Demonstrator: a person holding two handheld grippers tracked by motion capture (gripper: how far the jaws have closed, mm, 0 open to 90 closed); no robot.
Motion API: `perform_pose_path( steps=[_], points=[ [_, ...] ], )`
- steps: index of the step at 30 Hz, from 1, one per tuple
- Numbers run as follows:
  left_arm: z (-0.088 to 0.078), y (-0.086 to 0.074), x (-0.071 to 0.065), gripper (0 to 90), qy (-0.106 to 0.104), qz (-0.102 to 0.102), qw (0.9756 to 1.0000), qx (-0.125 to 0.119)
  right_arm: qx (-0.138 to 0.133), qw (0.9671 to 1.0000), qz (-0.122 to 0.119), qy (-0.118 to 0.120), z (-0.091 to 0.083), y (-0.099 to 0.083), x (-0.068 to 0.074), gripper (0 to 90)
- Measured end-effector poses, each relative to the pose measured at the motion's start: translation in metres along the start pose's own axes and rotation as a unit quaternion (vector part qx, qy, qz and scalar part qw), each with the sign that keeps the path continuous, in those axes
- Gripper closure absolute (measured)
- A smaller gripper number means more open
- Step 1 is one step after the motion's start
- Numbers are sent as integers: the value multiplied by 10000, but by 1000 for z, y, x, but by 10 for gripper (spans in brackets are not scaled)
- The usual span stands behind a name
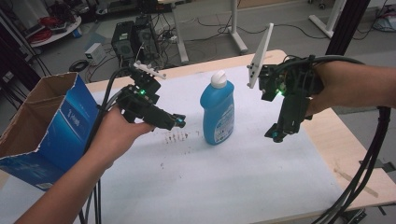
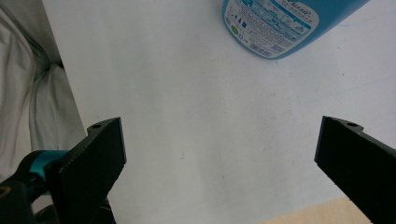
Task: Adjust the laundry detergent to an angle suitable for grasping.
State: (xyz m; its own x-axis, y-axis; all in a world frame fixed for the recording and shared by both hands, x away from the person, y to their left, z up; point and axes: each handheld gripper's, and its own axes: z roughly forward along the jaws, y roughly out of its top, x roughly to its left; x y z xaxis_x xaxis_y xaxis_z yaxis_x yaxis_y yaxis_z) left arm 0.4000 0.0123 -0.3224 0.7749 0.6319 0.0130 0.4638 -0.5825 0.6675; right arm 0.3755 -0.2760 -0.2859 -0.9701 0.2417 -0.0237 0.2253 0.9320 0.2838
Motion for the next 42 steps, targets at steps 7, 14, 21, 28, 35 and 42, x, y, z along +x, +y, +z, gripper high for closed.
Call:
perform_pose_path(
  steps=[7, 14, 21, 28, 35, 42],
  points=[
    [3, 5, -11, 17, -95, 18, 9999, -41, -7, 10000, 2, -16, 0, -2, 0, 13],
    [7, 10, -20, 17, -143, 3, 9998, -108, -15, 10000, -5, -22, 0, -2, 1, 13],
    [11, 14, -28, 17, -161, -10, 9997, -165, -23, 10000, 1, -23, 2, -4, 1, 13],
    [16, 17, -34, 17, -200, -37, 9995, -231, -35, 10000, 3, -17, 2, -5, 1, 13],
    [22, 22, -40, 17, -220, -57, 9993, -301, -41, 10000, 38, 0, 4, -6, 0, 13],
    [29, 27, -45, 17, -289, -63, 9990, -337, -57, 10000, 20, 12, 5, -6, -1, 13]
  ],
)
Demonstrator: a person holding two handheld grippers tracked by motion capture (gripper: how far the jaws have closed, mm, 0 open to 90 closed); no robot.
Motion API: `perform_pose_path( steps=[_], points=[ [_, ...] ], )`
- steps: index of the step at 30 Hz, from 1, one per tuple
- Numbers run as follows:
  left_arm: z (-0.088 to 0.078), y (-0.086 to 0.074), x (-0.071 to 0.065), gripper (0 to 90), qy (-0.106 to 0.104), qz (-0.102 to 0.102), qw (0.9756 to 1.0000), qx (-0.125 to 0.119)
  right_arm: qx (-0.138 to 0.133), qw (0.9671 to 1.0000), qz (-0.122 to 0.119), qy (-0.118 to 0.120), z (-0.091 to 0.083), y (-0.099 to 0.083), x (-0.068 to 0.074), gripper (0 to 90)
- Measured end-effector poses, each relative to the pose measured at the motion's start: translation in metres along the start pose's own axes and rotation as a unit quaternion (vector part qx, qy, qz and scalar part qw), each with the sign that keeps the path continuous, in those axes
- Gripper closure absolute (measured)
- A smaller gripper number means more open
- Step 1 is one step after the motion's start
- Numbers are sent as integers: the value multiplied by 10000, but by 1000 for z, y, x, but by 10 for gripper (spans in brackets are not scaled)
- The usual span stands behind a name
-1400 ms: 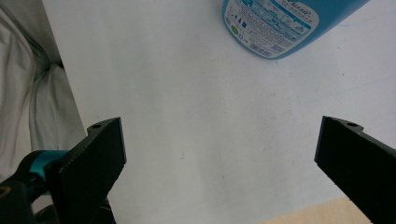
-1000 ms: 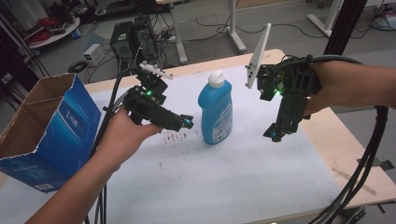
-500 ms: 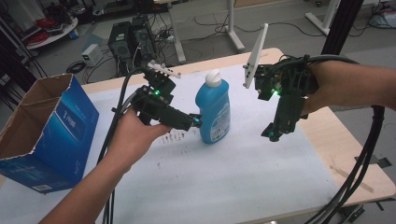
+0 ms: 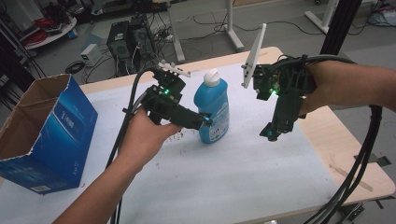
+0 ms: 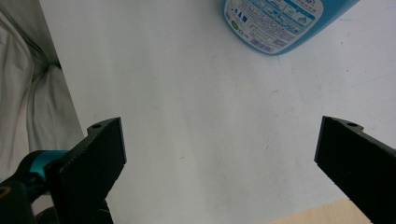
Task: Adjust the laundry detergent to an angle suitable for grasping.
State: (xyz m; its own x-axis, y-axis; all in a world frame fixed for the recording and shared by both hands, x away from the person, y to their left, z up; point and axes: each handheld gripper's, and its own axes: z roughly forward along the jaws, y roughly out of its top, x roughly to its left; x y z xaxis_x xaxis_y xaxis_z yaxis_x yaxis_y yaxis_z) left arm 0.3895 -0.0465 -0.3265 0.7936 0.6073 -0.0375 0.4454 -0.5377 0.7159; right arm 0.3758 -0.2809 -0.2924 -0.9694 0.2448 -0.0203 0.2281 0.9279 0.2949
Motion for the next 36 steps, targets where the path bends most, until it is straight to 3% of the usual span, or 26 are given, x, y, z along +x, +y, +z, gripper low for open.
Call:
perform_pose_path(
  steps=[14, 19, 36],
  points=[
    [13, 14, -4, 17, -70, 112, 9999, 54, -7, 10000, 59, 20, 2, -4, -2, 13],
    [19, 18, -4, 17, -66, 68, 9999, 83, -12, 10000, 76, 40, 2, -5, -3, 13],
    [38, 28, -4, 25, 139, 183, 9994, 274, -50, 9999, 109, 70, 4, -8, -7, 13]
  ],
)
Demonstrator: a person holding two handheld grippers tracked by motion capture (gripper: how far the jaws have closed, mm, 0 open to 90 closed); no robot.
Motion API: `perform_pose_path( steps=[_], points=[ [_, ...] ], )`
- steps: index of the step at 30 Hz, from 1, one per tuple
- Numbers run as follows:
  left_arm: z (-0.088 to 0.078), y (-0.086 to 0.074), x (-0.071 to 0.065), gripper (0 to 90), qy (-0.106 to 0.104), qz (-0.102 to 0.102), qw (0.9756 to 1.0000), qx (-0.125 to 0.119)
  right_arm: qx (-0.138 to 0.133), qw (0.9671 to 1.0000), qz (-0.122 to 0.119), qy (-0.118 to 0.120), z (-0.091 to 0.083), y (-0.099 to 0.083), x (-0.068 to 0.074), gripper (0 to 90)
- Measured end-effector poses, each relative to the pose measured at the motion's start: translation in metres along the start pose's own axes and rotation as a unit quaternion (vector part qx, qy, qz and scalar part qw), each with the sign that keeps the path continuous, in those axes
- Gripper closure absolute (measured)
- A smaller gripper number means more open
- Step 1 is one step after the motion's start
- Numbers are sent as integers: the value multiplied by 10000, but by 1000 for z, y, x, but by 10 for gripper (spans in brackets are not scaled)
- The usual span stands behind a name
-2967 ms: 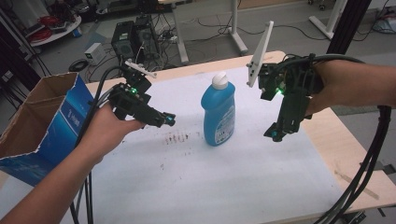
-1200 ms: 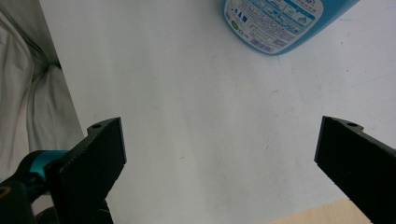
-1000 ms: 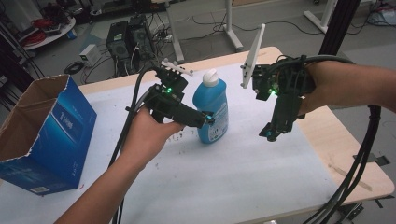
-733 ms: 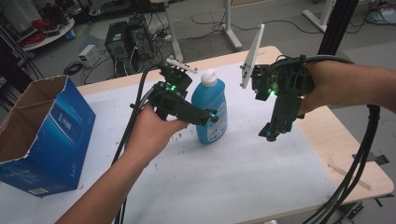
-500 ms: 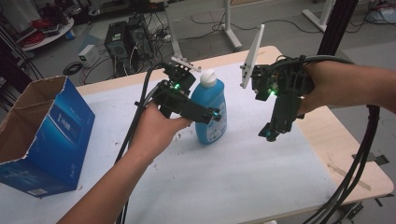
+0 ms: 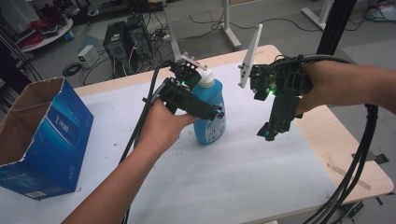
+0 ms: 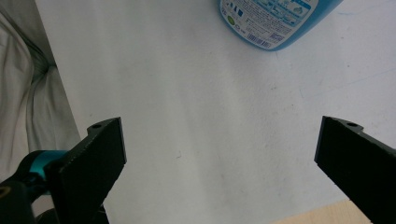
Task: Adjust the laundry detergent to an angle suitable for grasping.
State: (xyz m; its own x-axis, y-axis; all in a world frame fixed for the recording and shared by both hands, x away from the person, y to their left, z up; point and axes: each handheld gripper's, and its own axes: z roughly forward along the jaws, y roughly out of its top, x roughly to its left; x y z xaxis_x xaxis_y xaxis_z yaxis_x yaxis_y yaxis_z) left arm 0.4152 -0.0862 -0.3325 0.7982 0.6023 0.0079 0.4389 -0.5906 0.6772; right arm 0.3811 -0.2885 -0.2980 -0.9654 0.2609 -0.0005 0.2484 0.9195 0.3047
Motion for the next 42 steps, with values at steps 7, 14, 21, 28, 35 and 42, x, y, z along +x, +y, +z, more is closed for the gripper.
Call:
perform_pose_path(
  steps=[7, 14, 21, 28, 35, 42],
  points=[
    [2, 1, 1, 88, 44, 74, 10000, 7, -16, 10000, -4, 2, 1, -1, -1, 13],
    [4, 3, 0, 118, 74, 165, 9998, 33, -34, 10000, -17, 21, 2, -1, -2, 13],
    [6, 6, -1, 148, 68, 233, 9997, 63, -20, 10000, -7, 36, 3, -1, -3, 13],
    [8, 5, 0, 211, 32, 228, 9997, 62, -34, 10000, 13, 43, 4, -2, -3, 13],
    [8, 5, 0, 245, 19, 255, 9997, 42, -30, 10000, 12, 52, 4, -2, -3, 13],
    [8, 5, 0, 316, -14, 322, 9995, 65, -39, 10000, -6, 56, 5, -2, -3, 13]
  ],
)
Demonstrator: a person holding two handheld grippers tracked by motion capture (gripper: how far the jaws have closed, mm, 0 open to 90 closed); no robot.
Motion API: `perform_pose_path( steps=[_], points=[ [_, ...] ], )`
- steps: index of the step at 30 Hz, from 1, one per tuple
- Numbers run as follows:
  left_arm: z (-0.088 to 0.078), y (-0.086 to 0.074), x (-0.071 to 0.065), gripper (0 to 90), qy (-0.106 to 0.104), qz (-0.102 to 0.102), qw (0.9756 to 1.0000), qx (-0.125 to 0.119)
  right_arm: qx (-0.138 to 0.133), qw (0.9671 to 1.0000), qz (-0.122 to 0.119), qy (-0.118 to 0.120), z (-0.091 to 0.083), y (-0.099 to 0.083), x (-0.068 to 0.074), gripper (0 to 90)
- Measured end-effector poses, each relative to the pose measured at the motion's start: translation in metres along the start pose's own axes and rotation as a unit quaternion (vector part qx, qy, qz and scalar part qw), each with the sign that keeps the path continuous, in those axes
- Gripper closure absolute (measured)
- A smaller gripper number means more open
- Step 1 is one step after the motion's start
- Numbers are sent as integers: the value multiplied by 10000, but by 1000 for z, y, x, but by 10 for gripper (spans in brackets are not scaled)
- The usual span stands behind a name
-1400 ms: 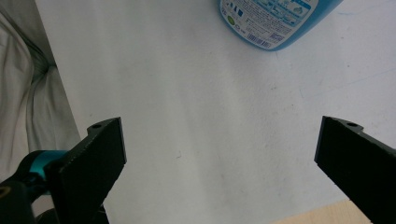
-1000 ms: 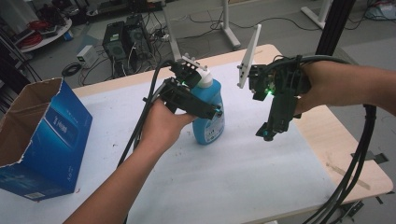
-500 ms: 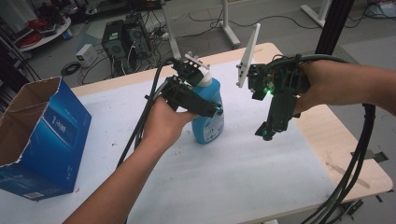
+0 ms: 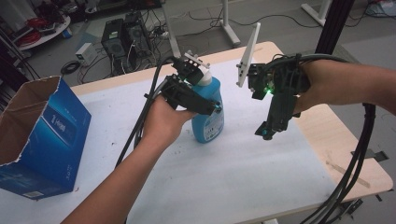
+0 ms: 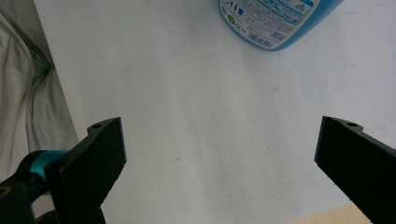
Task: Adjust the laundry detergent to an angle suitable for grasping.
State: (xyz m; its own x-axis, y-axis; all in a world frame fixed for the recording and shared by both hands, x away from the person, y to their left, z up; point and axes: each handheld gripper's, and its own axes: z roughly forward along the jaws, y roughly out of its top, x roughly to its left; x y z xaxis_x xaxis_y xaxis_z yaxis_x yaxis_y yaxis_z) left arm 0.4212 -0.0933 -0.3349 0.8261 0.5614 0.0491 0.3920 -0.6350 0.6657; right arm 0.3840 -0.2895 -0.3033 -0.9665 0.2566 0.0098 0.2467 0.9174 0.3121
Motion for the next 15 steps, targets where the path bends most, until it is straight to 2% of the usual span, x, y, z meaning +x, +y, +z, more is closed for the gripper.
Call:
perform_pose_path(
  steps=[11, 15],
  points=[
    [1, 1, -1, 397, -89, 76, 9999, 35, -7, 10000, -3, 17, 1, 0, -1, 13],
    [1, 0, -1, 399, -105, 91, 9999, 39, 7, 10000, 16, 28, 1, 0, -1, 13]
  ],
)
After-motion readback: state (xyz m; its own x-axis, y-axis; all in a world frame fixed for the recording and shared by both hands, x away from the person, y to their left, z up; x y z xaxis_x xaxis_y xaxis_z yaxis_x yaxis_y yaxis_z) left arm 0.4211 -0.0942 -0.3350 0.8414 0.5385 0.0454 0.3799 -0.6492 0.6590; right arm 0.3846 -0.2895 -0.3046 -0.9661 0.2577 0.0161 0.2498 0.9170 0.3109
